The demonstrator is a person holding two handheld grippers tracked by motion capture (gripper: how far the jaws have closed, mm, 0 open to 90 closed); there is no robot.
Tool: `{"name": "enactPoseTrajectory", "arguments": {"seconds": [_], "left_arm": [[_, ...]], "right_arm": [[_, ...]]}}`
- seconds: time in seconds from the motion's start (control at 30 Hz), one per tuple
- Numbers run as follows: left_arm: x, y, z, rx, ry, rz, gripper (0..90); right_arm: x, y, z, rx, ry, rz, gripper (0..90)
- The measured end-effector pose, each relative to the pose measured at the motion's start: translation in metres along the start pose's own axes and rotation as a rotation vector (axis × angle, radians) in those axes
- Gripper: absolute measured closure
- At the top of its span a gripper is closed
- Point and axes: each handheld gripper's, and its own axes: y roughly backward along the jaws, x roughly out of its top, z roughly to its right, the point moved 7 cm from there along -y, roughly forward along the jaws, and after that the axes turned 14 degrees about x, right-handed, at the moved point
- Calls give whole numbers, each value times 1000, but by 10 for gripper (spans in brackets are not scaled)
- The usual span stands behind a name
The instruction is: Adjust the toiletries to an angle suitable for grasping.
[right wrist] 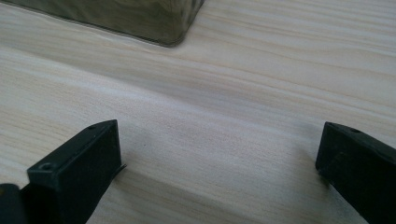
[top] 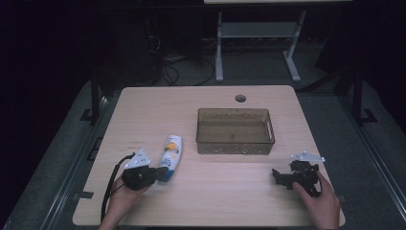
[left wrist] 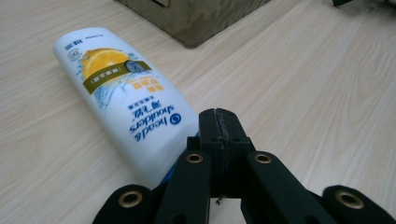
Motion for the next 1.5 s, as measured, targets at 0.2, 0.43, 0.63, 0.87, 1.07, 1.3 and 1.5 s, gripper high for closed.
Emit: {"name": "enactPoseTrajectory", "arguments": {"seconds": [0.2, 0.43, 0.63, 0.87, 1.07, 1.3, 1.5], "left_arm": [[2, -14, 5, -16, 0, -13, 894], [-3, -28, 10, -14, -23, -49, 892], [-9, -29, 10, 8, -50, -80, 891], [-12, -25, 4, 24, -34, -85, 887], [-16, -20, -8, 54, -21, -92, 887], [-22, -13, -26, 109, -15, -105, 886], [-26, -9, -37, 134, 4, -107, 887]], "right_arm": [[0, 0, 0, 0, 0, 0, 0], [0, 0, 0, 0, 0, 0, 0], [0, 0, 0, 0, 1, 0, 0], [0, 0, 0, 0, 0, 0, 0], [0, 0, 0, 0, 1, 0, 0], [0, 0, 0, 0, 0, 0, 0], [0, 0, 0, 0, 1, 0, 0]]}}
